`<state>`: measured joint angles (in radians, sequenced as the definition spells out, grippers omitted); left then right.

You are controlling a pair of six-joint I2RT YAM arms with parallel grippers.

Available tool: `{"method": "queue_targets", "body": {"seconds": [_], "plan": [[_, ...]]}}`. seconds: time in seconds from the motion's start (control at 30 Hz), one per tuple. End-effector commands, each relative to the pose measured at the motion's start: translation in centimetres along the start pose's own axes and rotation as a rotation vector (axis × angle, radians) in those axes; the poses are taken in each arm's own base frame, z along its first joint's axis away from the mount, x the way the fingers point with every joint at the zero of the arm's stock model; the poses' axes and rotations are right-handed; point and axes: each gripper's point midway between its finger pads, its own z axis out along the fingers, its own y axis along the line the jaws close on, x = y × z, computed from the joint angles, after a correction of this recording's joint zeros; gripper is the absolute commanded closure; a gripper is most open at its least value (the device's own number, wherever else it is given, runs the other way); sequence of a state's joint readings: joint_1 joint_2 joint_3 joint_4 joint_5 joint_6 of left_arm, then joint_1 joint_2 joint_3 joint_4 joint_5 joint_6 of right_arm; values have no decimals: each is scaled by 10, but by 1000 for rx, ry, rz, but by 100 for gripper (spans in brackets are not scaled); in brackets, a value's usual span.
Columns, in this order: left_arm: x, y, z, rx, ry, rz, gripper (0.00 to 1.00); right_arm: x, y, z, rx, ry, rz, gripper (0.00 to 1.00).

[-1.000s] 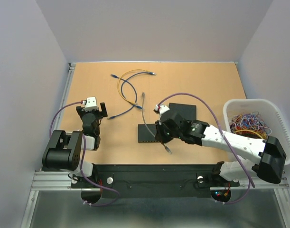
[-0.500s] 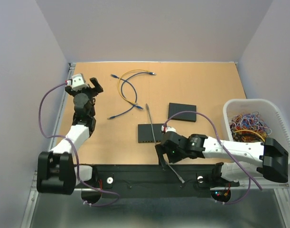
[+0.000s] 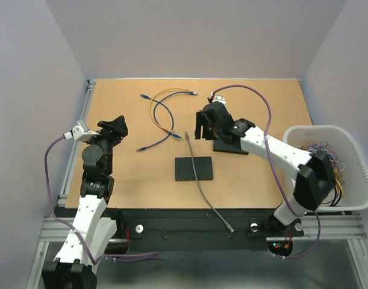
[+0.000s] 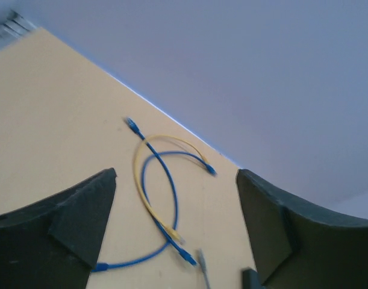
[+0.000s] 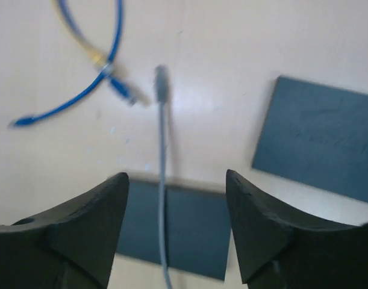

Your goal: Insert the plug into the switch port

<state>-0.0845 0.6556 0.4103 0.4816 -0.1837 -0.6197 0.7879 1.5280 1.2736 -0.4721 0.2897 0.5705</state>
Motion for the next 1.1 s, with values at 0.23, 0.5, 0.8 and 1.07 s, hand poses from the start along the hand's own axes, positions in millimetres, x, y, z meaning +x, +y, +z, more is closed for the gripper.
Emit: {"method": "queue_targets", "body": {"seconds": [0.23,0.5,0.8,1.07], "plan": [[-16,-80,-47,213,338,146,32,-14,14,120,-137,117,-42,48],[-31,-40,-62,42,303,313,32,-10,20,149,-155,130,-43,50],[-13,-44,-62,112,353,313,32,5,4,169,-121,162,-10,53],[-17,-46,-68,125,322,295,32,14,1,181,-151,194,10,60]]}}
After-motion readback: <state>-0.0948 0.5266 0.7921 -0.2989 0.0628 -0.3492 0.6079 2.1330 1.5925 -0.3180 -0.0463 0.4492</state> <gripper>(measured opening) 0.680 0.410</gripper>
